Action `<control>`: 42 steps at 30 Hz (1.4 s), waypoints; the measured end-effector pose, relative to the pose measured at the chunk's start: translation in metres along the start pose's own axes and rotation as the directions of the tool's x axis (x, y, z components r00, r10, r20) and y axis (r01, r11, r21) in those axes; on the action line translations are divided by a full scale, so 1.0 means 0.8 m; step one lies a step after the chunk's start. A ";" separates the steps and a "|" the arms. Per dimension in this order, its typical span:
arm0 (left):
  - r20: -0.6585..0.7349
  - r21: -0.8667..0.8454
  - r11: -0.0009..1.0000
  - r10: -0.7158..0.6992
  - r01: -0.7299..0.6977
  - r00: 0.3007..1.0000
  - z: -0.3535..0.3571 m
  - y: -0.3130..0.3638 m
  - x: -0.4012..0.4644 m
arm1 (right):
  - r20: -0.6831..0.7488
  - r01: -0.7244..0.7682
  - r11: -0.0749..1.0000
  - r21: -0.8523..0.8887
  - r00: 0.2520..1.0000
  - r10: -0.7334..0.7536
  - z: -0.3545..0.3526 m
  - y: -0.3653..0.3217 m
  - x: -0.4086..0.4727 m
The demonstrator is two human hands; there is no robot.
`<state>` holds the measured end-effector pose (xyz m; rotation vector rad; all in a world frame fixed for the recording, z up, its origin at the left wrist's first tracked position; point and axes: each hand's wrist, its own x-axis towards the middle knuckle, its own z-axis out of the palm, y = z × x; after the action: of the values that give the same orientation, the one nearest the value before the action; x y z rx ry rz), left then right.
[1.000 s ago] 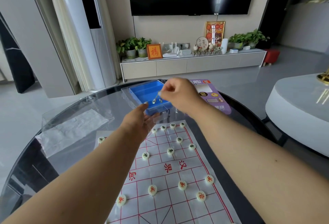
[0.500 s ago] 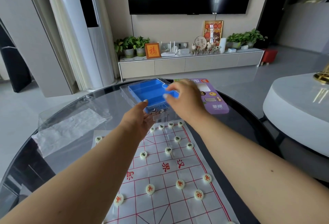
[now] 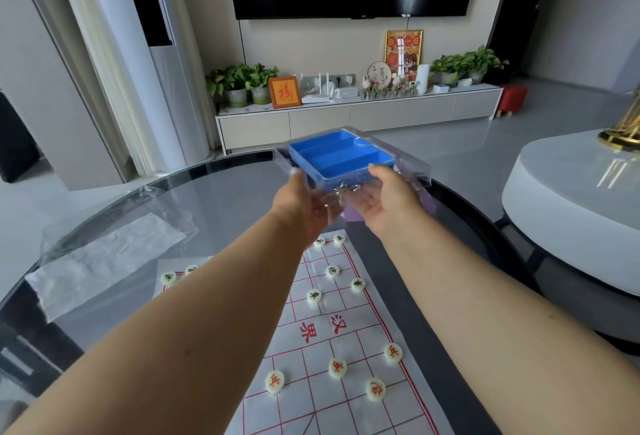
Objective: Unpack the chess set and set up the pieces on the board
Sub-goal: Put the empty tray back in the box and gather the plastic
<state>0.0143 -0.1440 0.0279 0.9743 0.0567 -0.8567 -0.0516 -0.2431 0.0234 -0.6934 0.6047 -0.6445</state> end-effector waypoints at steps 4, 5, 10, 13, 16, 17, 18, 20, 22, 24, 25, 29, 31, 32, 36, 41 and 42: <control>-0.137 0.127 0.989 -0.062 0.080 0.989 -0.006 -0.002 0.023 | -0.090 0.063 0.998 -0.003 0.994 -0.063 -0.011 -0.022 0.016; -0.167 0.197 0.976 -0.056 0.089 0.984 -0.003 -0.007 0.024 | -0.107 0.075 0.997 -0.005 0.991 -0.075 -0.013 -0.026 0.019; -0.150 0.448 0.889 -0.033 0.098 0.988 0.027 -0.032 0.040 | -0.150 0.092 0.996 0.008 0.985 -0.089 -0.025 -0.034 0.032; -0.165 0.541 0.830 -0.051 0.134 0.985 0.035 -0.036 0.053 | -0.161 0.085 0.996 0.002 0.983 -0.084 -0.030 -0.032 0.037; -0.186 0.589 0.791 -0.068 0.166 0.980 0.032 -0.037 0.065 | -0.159 0.084 0.996 0.015 0.984 -0.080 -0.032 -0.033 0.039; -0.177 0.595 0.787 -0.070 0.163 0.982 0.031 -0.037 0.069 | -0.157 0.084 0.996 0.019 0.984 -0.080 -0.033 -0.033 0.039; -0.156 0.609 0.779 -0.065 0.148 0.986 0.031 -0.039 0.072 | -0.153 0.084 0.996 0.025 0.985 -0.079 -0.033 -0.034 0.038; -0.120 0.649 0.754 -0.029 0.100 0.992 0.027 -0.039 0.077 | -0.139 0.083 0.996 0.033 0.987 -0.078 -0.033 -0.035 0.037; -0.095 0.712 0.701 0.043 0.038 0.995 0.020 -0.031 0.082 | -0.124 0.084 0.995 0.044 0.989 -0.078 -0.030 -0.038 0.034; -0.048 0.804 0.593 0.157 -0.055 0.986 0.007 -0.015 0.084 | -0.102 0.085 0.994 0.062 0.992 -0.078 -0.027 -0.040 0.031; -0.018 0.841 0.532 0.211 -0.100 0.977 -0.002 -0.007 0.083 | -0.088 0.084 0.994 0.069 0.993 -0.078 -0.024 -0.041 0.030; 0.047 0.975 0.170 0.484 -0.146 0.874 -0.053 0.026 0.067 | -0.039 0.067 0.996 0.057 0.997 -0.065 -0.009 -0.039 0.022; 0.095 0.995 -0.032 0.585 -0.094 0.806 -0.081 0.040 0.063 | -0.020 0.057 0.997 0.049 0.998 -0.056 0.000 -0.034 0.016; 0.106 0.993 -0.099 0.612 -0.057 0.784 -0.094 0.047 0.060 | -0.011 0.051 0.998 0.048 0.999 -0.050 0.004 -0.032 0.013; 0.118 0.947 -0.306 0.619 0.100 0.777 -0.130 0.075 0.049 | 0.009 0.038 0.998 0.049 0.999 -0.038 0.015 -0.025 0.002; 0.138 0.887 -0.431 0.591 0.167 0.795 -0.150 0.096 0.031 | 0.018 0.058 0.995 0.081 0.998 -0.059 0.025 -0.025 -0.010; 0.161 0.875 -0.455 0.592 0.162 0.790 -0.150 0.099 0.027 | 0.016 0.065 0.994 0.092 0.998 -0.067 0.026 -0.026 -0.012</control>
<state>0.1197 -0.0463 0.0041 2.8752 -0.7046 0.2327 -0.0505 -0.2407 0.0540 -0.6356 0.5334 -0.7217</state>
